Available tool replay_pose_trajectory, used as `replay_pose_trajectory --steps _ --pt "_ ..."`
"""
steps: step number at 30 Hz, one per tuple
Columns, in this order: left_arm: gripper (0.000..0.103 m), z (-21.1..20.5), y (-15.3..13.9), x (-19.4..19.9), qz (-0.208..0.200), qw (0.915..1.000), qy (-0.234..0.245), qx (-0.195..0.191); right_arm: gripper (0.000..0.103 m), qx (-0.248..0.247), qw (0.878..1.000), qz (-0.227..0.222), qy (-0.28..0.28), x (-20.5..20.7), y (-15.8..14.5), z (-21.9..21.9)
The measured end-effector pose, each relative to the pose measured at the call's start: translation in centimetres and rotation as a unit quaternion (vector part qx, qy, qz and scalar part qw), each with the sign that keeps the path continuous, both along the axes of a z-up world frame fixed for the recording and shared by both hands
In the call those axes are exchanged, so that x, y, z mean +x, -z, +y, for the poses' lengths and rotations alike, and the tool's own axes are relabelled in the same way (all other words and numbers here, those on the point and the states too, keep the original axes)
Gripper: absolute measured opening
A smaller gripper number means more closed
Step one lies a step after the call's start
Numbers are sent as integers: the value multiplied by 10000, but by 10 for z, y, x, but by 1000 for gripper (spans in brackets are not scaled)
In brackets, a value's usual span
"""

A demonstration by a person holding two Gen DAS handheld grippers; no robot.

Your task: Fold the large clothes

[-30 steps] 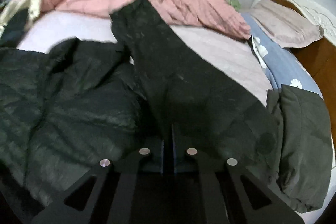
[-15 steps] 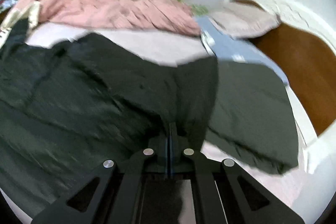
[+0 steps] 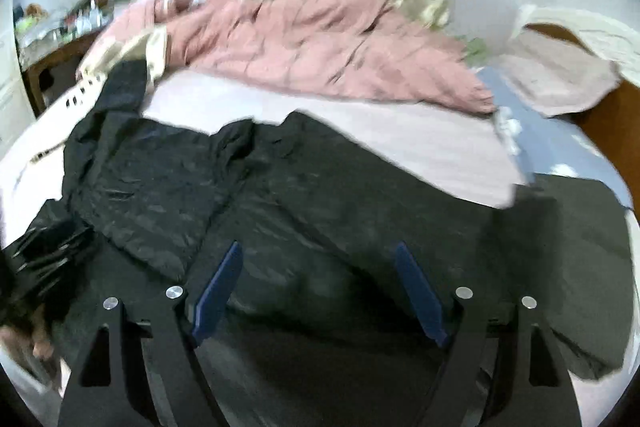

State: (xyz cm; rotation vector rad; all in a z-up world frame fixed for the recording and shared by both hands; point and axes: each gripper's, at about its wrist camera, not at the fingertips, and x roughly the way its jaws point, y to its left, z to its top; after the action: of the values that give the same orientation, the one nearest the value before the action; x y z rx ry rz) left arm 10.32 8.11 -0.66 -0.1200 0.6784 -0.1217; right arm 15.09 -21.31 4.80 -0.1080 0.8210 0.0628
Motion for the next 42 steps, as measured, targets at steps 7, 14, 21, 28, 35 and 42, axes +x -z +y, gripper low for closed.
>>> replay_pose_trajectory --steps 7,14,21,28,35,42 --pt "54 32 -18 2 -311 9992 -234 -112 80 -462 9914 1094 551 98 72 13" --pt "53 95 -19 10 -146 9912 -1041 -805 8 -173 9966 808 38 93 54 37" --pt "53 144 -26 1 -284 9791 -1619 -1202 8 143 9936 420 -1040 56 19 130" --pt "53 167 -19 9 -215 9758 -2024 -793 12 -229 9903 889 -1044 59 51 188" --pt "54 184 -36 41 -397 9812 -1808 -540 74 247 9889 859 -1185 41 54 180" --pt "63 216 -57 160 -38 9889 -1374 -557 74 618 9902 78 -1253 -7 2 146"
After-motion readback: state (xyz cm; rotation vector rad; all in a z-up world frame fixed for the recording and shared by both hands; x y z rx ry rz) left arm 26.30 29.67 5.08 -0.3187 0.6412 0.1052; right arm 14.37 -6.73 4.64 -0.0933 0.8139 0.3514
